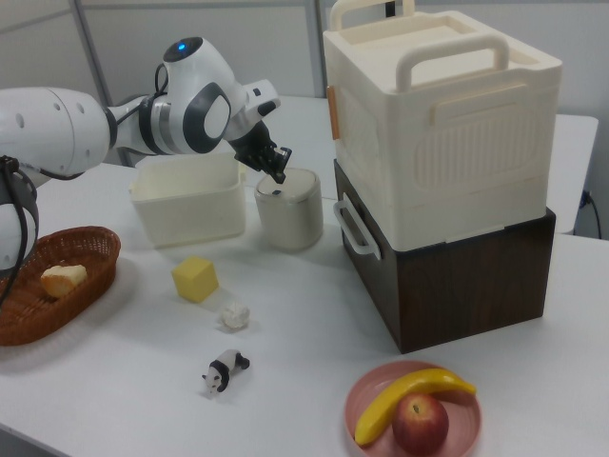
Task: Open the trash can
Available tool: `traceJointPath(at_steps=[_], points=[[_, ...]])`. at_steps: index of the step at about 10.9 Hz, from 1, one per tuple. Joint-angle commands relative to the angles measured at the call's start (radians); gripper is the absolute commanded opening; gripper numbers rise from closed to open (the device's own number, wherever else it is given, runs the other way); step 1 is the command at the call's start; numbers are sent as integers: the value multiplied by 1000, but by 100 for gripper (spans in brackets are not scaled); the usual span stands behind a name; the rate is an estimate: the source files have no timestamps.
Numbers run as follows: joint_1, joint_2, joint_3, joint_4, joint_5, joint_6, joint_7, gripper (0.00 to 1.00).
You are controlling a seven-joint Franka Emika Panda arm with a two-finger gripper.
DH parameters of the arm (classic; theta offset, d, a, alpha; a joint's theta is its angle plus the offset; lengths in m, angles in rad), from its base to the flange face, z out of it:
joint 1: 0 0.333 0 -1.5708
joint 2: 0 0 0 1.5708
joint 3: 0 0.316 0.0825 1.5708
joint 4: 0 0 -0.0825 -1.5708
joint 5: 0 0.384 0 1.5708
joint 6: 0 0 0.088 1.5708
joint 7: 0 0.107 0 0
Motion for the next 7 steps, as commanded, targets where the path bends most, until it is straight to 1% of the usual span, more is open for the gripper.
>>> traceJointPath(at_steps=[1,3,6,7], points=[[7,25,12,15,-22,22,32,0],[7,36,22,15,-42,22,32,0],[7,39,22,17,-48,22,29,0],[7,40,22,17,-60,22,32,0]])
